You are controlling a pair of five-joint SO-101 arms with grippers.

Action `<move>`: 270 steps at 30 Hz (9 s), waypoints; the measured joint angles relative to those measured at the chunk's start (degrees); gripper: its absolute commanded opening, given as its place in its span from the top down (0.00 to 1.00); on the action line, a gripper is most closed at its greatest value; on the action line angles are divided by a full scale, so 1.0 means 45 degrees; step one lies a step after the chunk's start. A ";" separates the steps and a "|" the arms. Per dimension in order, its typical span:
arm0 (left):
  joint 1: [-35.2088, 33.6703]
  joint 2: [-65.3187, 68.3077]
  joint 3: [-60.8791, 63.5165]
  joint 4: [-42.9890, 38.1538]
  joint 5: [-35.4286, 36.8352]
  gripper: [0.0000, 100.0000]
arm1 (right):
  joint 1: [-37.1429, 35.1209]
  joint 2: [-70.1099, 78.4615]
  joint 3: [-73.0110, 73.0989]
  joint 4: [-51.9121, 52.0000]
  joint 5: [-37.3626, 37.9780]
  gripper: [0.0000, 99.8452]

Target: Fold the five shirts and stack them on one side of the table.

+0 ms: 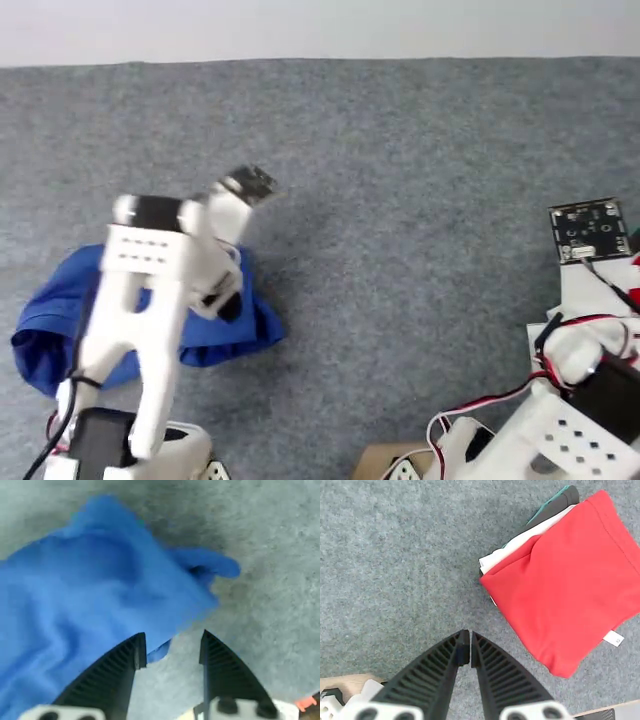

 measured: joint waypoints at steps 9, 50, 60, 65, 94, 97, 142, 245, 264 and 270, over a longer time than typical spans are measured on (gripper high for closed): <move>0.1543 -0.0020 0.3223 -0.3770 0.0684 0.80 | 0.0000 0.0000 0.0840 0.0000 -0.0391 0.99; 0.0332 -0.0020 0.1641 -0.1524 -0.0742 0.81 | 0.0000 0.0000 0.0860 0.0000 -0.0410 0.99; 0.0840 -0.0020 0.4493 -0.4630 -0.0606 0.81 | 0.0000 0.0000 0.0860 0.0000 -0.0410 0.99; 0.0234 0.0059 0.5079 -0.6017 -0.0606 0.89 | 0.0000 0.0000 0.0860 0.0000 -0.0410 0.99; -0.0840 -0.3360 0.1446 -0.1328 -0.0664 0.99 | 0.0000 0.0000 0.0860 0.0000 -0.0410 0.99; -0.1778 -0.3731 0.1446 -0.1114 -0.0664 0.99 | 0.0000 0.0000 0.0860 0.0000 -0.0410 0.99; -0.1504 -0.4122 0.5548 -0.2930 0.0293 0.91 | -0.7990 0.2579 0.1328 -0.0137 -0.4122 0.99; -1.6020 -0.4122 0.0371 -0.3028 -0.3204 0.99 | -2.2955 1.6977 -0.7814 -0.1485 -1.0862 0.79; -1.6020 -0.4122 0.0371 -0.3028 -0.2872 0.99 | -2.2896 1.8579 -0.7814 -0.3126 -1.0608 0.99; -1.6020 -0.4122 0.0371 -0.3028 -0.2872 0.99 | -2.2095 1.8598 -0.9084 -0.1426 -0.8928 0.99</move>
